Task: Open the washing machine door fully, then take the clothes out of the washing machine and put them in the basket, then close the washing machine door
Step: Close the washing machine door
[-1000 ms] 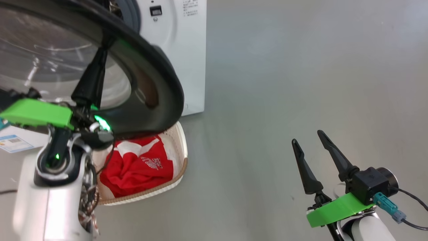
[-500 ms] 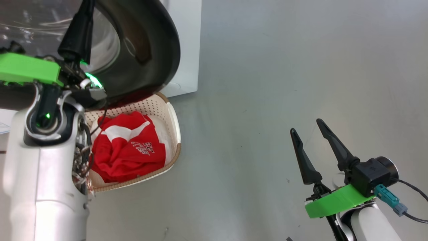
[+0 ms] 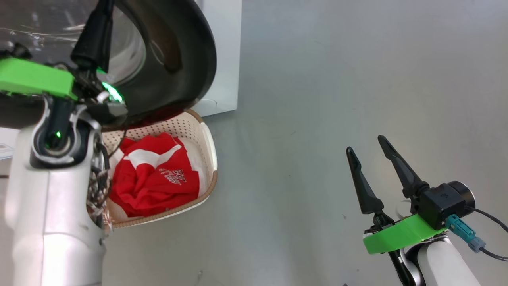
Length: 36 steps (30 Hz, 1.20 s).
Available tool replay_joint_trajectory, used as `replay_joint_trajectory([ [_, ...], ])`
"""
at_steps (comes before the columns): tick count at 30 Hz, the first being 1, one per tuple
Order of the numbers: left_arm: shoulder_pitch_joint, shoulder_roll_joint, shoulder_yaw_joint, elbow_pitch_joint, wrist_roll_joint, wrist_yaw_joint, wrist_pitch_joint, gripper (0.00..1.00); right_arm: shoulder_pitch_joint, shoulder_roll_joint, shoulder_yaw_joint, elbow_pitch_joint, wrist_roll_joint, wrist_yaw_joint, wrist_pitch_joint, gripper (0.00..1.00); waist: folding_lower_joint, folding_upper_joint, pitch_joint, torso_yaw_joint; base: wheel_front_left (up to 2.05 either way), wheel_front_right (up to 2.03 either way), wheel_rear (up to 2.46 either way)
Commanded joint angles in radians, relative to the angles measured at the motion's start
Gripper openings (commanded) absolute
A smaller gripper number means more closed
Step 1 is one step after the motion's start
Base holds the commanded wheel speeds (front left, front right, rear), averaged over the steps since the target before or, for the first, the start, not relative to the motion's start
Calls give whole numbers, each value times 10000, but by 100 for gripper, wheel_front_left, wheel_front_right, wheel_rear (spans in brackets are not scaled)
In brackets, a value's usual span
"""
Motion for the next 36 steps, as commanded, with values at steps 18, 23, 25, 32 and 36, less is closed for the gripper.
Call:
replay_joint_trajectory([
  [18, 3785, 847, -471, -3717, 1834, -399, -360, 100, 47, -60, 143, -16, -92, 60, -63, 100, 0, 0, -969, 1379, 0, 0, 0],
  [23, 4920, 1493, -863, -4864, 4055, -437, -1515, 100, 99, -60, 107, -3, -102, 60, -63, 100, 0, 0, -1188, 1618, 0, 0, 0],
  [25, 5366, 1851, -1097, -5136, 5411, -427, -2129, 100, 109, -60, 52, -41, -78, 60, -63, 100, 0, 0, -1271, 1674, 0, 0, 0],
  [32, 6605, 2257, -1508, -5757, 8567, 294, -3935, 100, 258, -60, -128, -122, 19, 60, -63, 100, 0, 0, -1657, 1775, 0, 0, 0],
  [36, 7167, 2443, -1620, -6061, 9878, 886, -4559, 100, 379, -60, -268, -168, 174, 60, -63, 100, 0, 0, -1863, 1782, 0, 0, 0],
])
